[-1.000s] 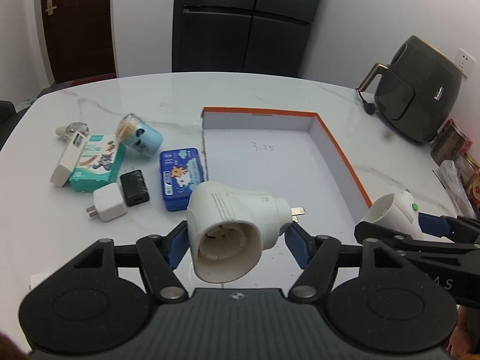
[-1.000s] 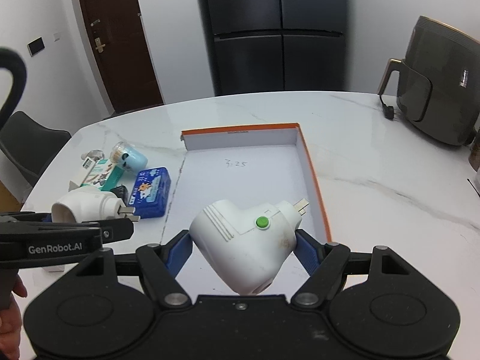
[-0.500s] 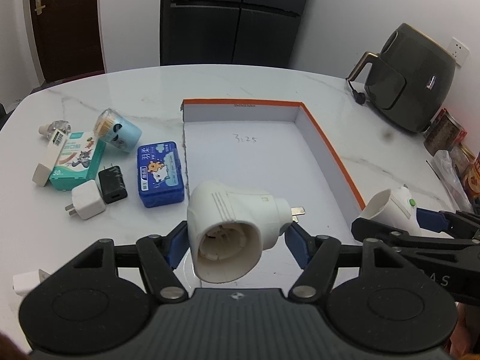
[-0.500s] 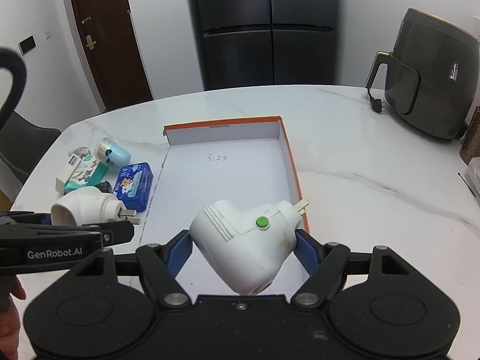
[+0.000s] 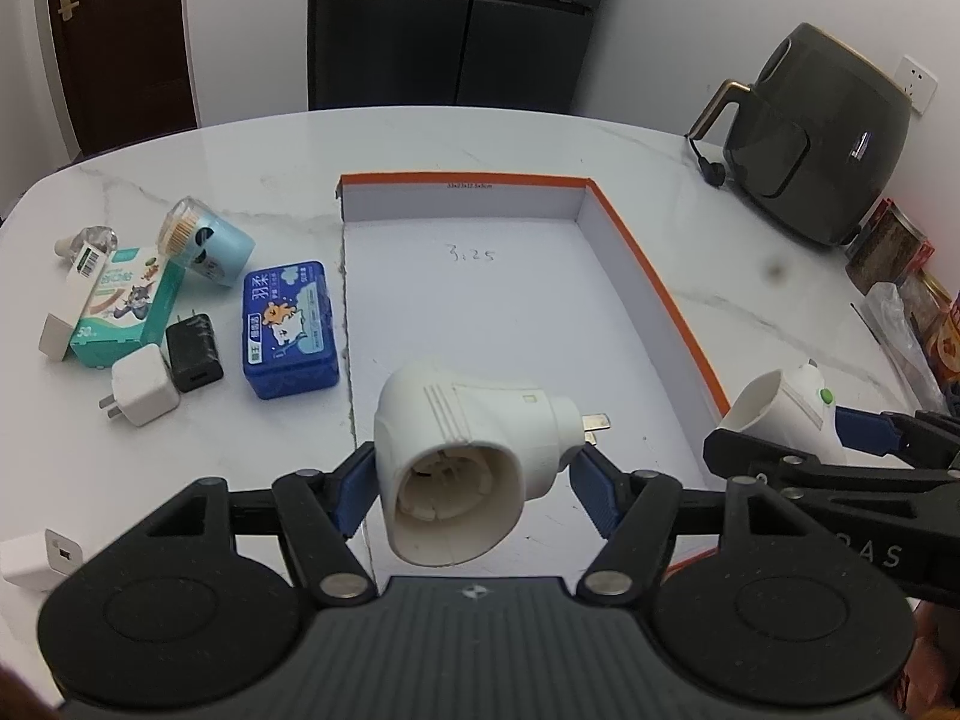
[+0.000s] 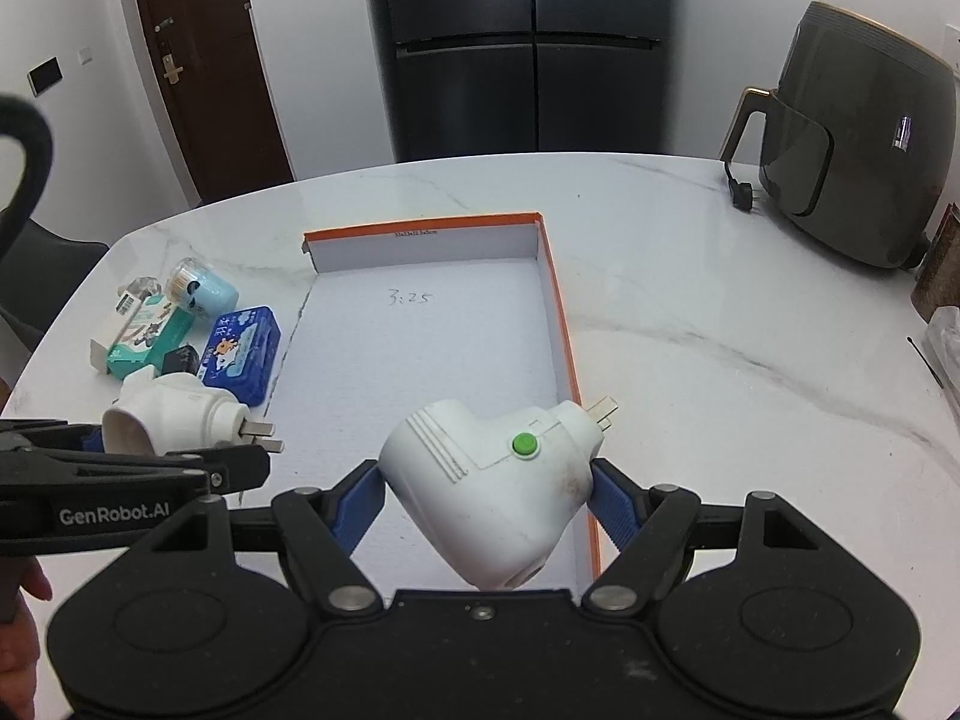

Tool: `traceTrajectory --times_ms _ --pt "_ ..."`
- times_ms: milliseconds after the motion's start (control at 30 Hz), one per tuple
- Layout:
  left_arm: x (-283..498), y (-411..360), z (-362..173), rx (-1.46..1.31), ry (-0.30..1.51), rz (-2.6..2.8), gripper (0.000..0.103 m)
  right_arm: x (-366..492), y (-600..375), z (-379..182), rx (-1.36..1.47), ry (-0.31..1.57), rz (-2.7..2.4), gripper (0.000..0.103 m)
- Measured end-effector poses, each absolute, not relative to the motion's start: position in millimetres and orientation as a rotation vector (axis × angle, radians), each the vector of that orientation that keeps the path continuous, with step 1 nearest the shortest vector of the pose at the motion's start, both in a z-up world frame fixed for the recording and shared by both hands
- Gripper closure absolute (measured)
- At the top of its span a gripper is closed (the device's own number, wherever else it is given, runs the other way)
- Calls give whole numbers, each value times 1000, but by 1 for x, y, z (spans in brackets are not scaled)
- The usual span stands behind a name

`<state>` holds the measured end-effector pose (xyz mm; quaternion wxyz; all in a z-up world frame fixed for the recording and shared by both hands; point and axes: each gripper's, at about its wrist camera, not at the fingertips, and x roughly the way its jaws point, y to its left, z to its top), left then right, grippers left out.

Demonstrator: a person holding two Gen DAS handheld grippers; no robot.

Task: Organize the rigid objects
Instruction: 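Carry both white adapters over the orange-rimmed tray with both grippers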

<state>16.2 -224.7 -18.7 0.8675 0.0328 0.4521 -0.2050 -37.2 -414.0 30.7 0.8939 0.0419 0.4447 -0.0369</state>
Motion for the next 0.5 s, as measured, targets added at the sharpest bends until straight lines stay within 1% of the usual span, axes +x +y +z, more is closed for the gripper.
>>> traceTrajectory --times_ms 500 --pt "24 -234 -22 59 946 -420 34 -25 -418 29 59 921 -40 15"
